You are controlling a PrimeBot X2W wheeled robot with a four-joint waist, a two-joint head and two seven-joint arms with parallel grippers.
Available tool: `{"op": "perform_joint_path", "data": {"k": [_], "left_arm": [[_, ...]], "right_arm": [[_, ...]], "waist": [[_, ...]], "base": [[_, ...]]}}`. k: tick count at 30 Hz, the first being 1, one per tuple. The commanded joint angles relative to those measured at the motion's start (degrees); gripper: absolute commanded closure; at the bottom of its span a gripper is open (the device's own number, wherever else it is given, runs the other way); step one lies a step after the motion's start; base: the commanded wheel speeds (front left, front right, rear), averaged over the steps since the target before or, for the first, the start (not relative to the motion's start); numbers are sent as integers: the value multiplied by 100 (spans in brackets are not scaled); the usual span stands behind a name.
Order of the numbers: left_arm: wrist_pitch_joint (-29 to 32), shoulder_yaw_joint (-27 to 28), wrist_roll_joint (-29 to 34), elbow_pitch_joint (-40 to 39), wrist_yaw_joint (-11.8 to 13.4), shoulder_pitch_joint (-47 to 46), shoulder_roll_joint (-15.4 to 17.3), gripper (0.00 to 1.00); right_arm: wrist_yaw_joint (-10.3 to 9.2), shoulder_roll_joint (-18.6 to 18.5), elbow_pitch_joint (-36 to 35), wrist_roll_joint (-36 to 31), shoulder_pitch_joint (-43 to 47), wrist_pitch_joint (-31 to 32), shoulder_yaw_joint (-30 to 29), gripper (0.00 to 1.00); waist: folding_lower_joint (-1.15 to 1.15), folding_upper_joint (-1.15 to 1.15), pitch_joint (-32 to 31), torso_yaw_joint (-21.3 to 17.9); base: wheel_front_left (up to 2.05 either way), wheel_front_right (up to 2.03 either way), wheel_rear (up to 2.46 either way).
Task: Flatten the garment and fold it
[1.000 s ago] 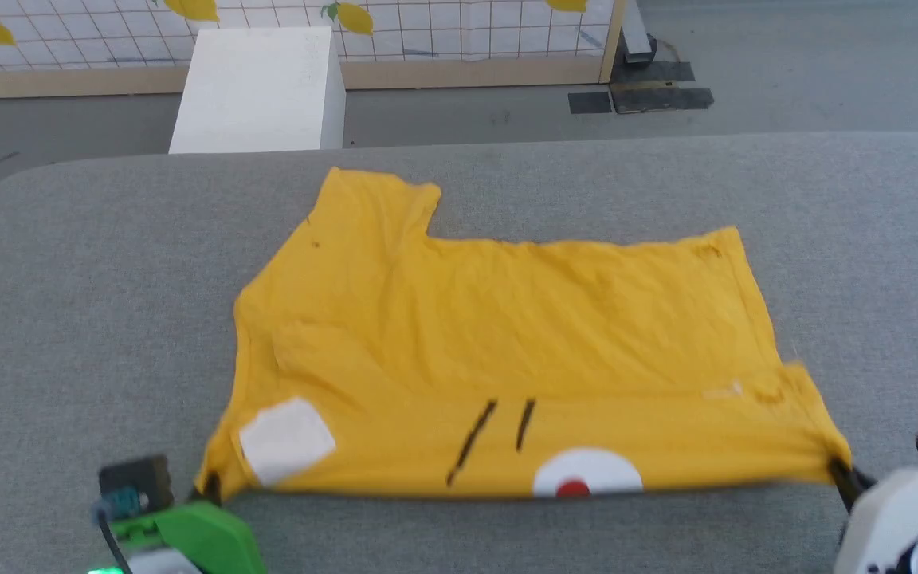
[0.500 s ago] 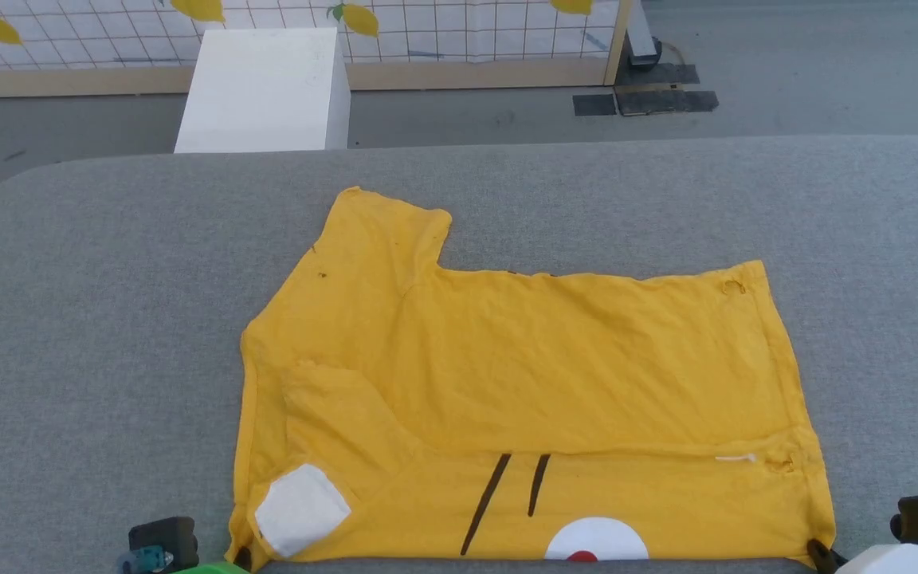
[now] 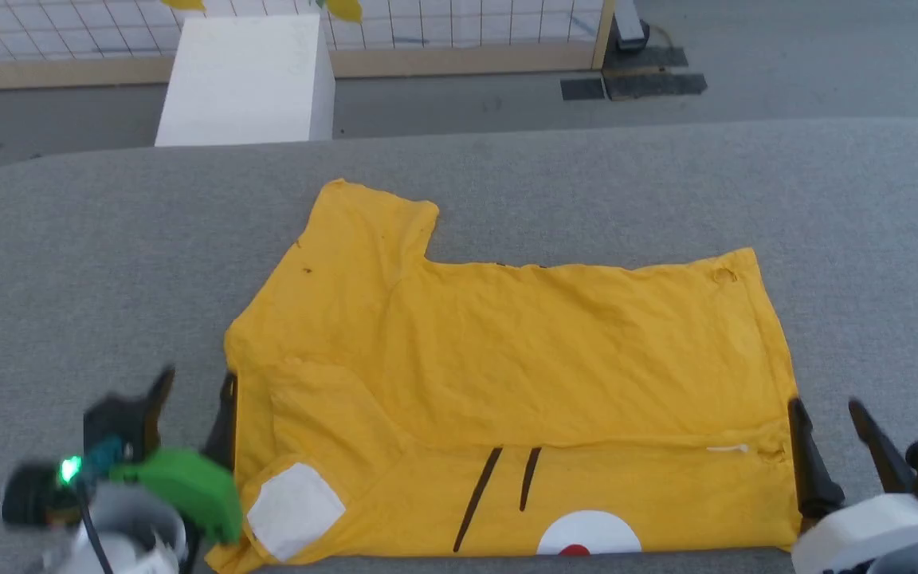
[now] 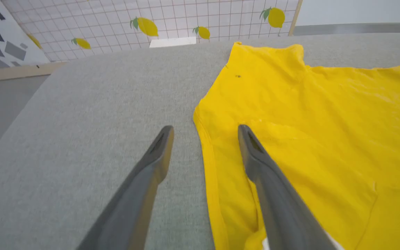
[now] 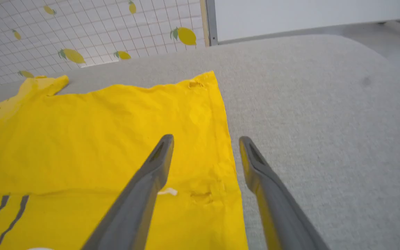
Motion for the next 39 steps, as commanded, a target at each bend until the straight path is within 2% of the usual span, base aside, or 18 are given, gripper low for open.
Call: {"op": "perform_joint_path", "data": {"k": [1,6,11,15,18,25,30,33,39], "left_arm": [[-113,-57,108,93,-184,-431,97,0],[-232,-257,404,673,-657,-1835,237,0],[97,-355,363,1438,-1134,-3169,286,0],[793,-445,163,1936,-1386,-4065,317,0],[1644,-489,-27,2289,-1456,-4660,379,0],[3195,-431,-482,2510,-1444,-5557,401,0],[4333,-445,-525,2482,-1080,-5756,565,0],[4615,-406,-559,2313,-940,-5749,646,0],[5286,-381,-535,2127,-443,-5485,798,0]], "right_arm": [[-9,-12,-106,-170,-136,-274,91,0],[-9,-158,-324,-365,-464,-1070,386,0],[-9,-310,-302,-295,-820,-1312,627,0],[-9,-306,-317,-254,-1097,-1298,764,0],[-9,-283,-374,-227,-1294,-1339,869,0],[-9,-210,-347,-181,-1603,-1418,1009,0],[-9,-166,-284,-150,-1768,-1539,1180,0],[-9,-145,-237,-128,-1841,-1585,1258,0],[-9,-130,-139,-118,-1968,-1644,1370,0]], "waist": [[0,0,160,-49],[0,0,547,-208],[0,0,998,-439],[0,0,1394,-657],[0,0,1690,-811],[0,0,2202,-1116],[0,0,2412,-1296],[0,0,2493,-1376],[0,0,2556,-1431]], "base": [[0,0,0],[0,0,0],[0,0,0],[0,0,0],[0,0,0],[0,0,0],[0,0,0],[0,0,0],[0,0,0]]}}
